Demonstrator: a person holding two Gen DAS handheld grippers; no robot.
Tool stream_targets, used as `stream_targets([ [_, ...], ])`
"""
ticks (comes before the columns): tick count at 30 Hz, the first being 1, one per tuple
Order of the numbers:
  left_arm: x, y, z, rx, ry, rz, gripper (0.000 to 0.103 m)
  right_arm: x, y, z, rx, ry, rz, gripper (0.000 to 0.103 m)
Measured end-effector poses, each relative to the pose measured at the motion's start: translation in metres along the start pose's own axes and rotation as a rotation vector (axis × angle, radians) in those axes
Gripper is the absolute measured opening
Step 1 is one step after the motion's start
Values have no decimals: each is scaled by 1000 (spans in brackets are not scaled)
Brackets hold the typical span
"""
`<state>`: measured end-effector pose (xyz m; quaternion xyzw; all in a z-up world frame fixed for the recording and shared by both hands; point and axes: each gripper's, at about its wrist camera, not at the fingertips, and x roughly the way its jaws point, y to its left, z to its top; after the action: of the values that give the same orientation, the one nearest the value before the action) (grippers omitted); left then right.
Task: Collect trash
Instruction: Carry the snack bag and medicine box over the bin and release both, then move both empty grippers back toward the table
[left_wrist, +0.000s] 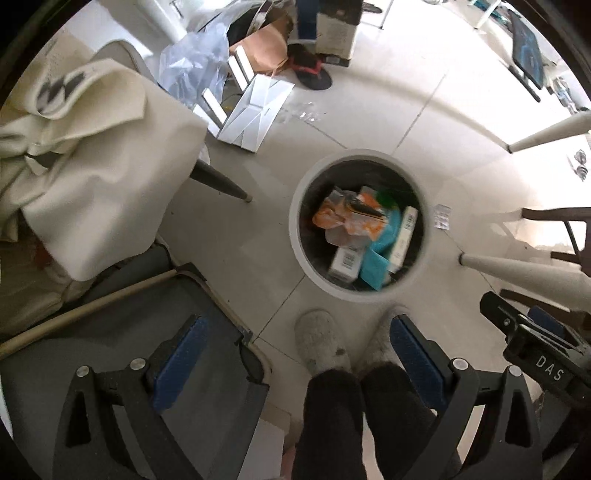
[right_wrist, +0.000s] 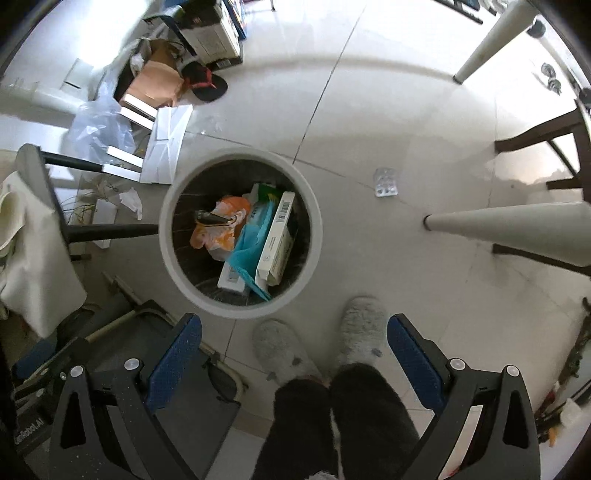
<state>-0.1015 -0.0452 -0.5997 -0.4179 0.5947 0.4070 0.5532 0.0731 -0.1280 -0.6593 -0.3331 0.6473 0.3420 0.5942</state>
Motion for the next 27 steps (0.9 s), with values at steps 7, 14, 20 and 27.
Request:
stream_targets([
  [7, -77, -3, -22, 17, -18, -31, 101, -98, -1, -23, -28, -48, -7, 101],
  [14, -166, 7, -44, 13, -59, -34, 101, -196, 3, -46, -45, -78, 2, 101],
  [20, -241, 10, -53, 31, -118, -10, 101, -274, 8, -61, -49, -96, 32, 101],
  [27, -300, -5, -29, 14, -205, 42, 101, -346, 0, -41, -2, -152, 104, 101],
])
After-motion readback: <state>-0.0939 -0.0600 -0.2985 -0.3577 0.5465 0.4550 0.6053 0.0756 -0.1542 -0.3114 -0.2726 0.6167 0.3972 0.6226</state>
